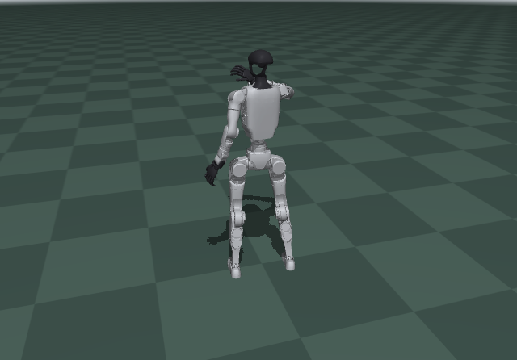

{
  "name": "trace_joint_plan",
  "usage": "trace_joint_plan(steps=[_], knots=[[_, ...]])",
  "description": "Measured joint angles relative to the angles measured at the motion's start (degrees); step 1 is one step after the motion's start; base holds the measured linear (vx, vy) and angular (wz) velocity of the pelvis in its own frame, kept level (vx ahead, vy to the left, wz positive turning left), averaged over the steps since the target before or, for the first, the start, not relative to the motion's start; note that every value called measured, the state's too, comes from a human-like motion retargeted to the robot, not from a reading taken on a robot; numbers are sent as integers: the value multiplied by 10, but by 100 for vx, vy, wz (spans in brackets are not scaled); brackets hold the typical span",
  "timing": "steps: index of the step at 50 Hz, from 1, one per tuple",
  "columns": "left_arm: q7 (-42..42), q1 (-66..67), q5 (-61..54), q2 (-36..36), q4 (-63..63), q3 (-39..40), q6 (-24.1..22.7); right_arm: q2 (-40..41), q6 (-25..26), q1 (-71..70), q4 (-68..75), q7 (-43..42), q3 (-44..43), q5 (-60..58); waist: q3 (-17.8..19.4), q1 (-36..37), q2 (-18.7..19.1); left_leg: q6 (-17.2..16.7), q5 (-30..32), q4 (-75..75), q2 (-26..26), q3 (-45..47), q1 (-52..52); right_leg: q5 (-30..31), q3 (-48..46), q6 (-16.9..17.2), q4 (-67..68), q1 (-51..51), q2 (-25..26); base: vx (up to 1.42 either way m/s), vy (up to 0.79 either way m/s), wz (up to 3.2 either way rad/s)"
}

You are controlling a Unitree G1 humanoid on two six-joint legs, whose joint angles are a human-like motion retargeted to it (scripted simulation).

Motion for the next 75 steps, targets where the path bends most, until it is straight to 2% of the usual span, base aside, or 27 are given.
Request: trace_joint_plan(steps=[7,18,23,30,34,38,42,52,57,66,75], knots=[[13,-2,4,0,-2,-6,-7,62,-10,71,85,18,54,-52,3,0,3,2,-1,0,1,6,1,-6,5,-3,20,-12,0,0,0,0],[13,-19,11,-4,20,3,-16,181,2,140,313,36,126,-107,11,-2,8,-1,2,-3,2,5,2,5,3,-5,-6,2,3,0,0,0],[15,-31,17,-7,35,11,-20,253,23,169,444,37,149,-135,12,6,6,-2,3,-4,3,5,2,6,3,-6,-8,2,4,0,0,0],[10,-48,24,-14,58,5,-23,387,78,201,693,34,172,-189,12,20,3,-2,2,-4,5,5,1,7,3,-8,-7,0,5,0,0,0],[0,-50,24,-18,57,4,-17,422,78,210,749,64,167,-183,11,24,1,-1,1,-4,4,4,0,7,3,-8,-6,-2,5,0,0,0],[-7,-46,27,-21,52,5,-10,399,60,215,698,85,157,-158,12,23,0,0,2,-3,3,2,-1,7,1,-7,-5,-2,3,0,0,0],[-7,-37,31,-24,43,6,-4,333,38,233,574,80,115,-91,14,17,0,2,2,-3,1,-1,-2,6,-1,-5,-5,0,1,0,0,0],[16,-11,6,-15,5,9,13,165,-11,349,233,22,-101,242,21,-2,0,3,2,-1,-4,-8,-6,3,-11,1,-2,-1,-6,0,0,0],[20,-6,5,-10,1,8,18,123,-11,380,152,-14,-196,326,22,-15,0,1,3,0,-5,-9,-9,6,-7,5,-10,0,-5,0,0,0],[17,-16,2,1,7,-6,22,117,10,345,178,-69,-285,358,17,-28,-2,0,2,1,-2,-1,-12,4,-1,5,-1,-11,-2,0,0,0],[-5,-49,-11,9,12,-29,24,144,51,149,344,-65,-289,392,11,-27,3,-6,0,2,4,3,-8,10,2,2,-13,-3,5,0,0,0]])
